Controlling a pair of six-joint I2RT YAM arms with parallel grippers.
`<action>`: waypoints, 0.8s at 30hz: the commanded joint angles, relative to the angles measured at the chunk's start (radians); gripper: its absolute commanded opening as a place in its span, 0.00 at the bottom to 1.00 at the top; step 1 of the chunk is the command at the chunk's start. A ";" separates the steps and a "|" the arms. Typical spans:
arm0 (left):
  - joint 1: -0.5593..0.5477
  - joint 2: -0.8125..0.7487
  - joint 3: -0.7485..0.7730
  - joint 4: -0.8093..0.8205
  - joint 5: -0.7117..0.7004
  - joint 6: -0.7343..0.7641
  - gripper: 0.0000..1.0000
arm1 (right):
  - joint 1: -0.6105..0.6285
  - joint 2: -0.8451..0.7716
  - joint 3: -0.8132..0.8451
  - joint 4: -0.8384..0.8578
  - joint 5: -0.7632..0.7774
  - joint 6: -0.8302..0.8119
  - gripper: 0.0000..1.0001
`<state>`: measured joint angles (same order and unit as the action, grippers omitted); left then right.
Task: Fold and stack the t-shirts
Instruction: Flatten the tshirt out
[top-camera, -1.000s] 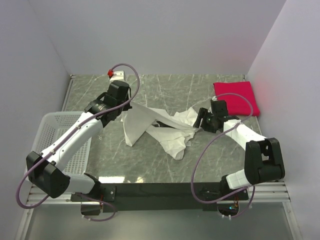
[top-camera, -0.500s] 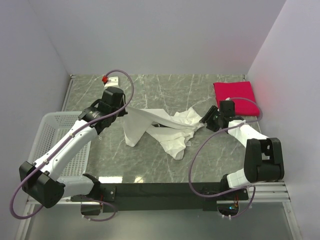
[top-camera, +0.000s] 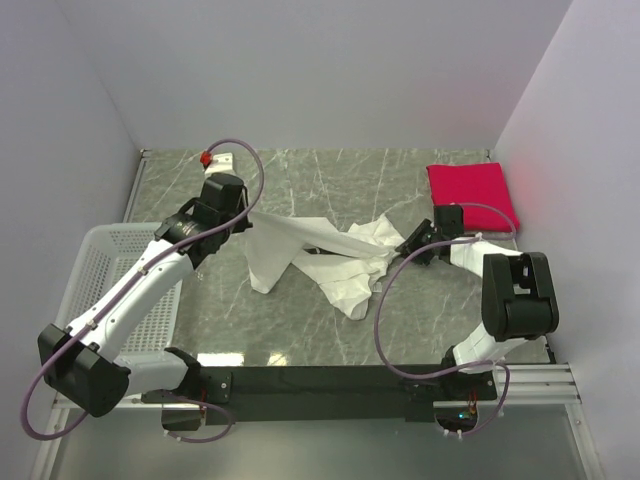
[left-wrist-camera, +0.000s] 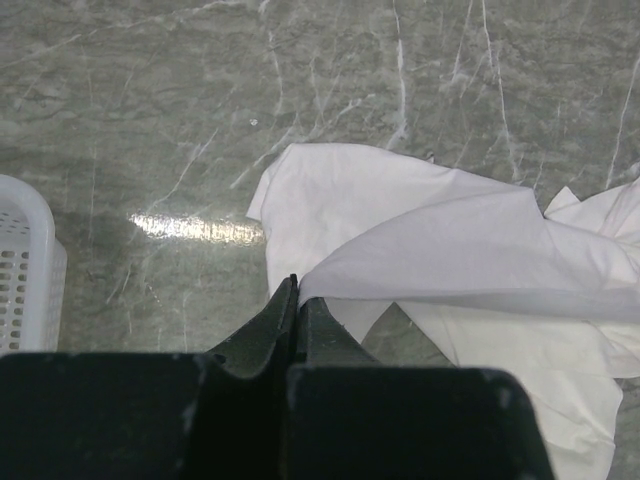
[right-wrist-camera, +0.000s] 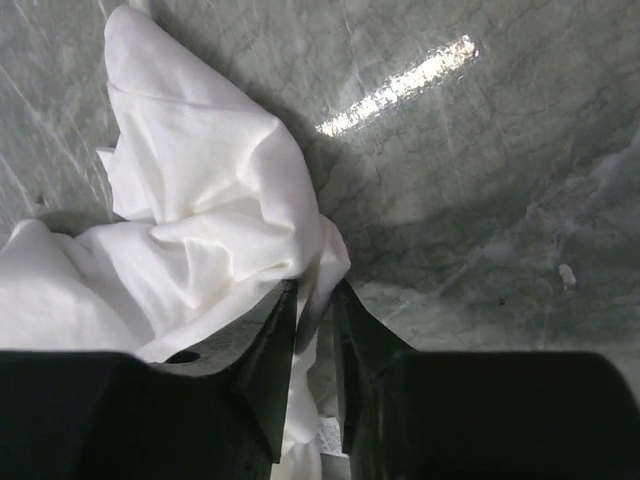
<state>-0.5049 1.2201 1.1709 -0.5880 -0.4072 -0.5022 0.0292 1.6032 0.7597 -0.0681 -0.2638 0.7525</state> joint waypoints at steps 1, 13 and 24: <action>0.017 -0.028 0.013 0.020 -0.004 -0.010 0.01 | -0.003 -0.038 -0.003 0.018 0.018 0.005 0.27; 0.158 0.108 0.410 -0.038 -0.002 0.091 0.01 | -0.011 -0.207 0.534 -0.398 0.250 -0.159 0.00; 0.198 0.107 0.817 -0.024 0.037 0.151 0.00 | -0.025 -0.290 1.084 -0.492 0.219 -0.228 0.00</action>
<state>-0.3222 1.3998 1.9865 -0.6498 -0.3717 -0.3874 0.0254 1.3777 1.8080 -0.5102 -0.0708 0.5659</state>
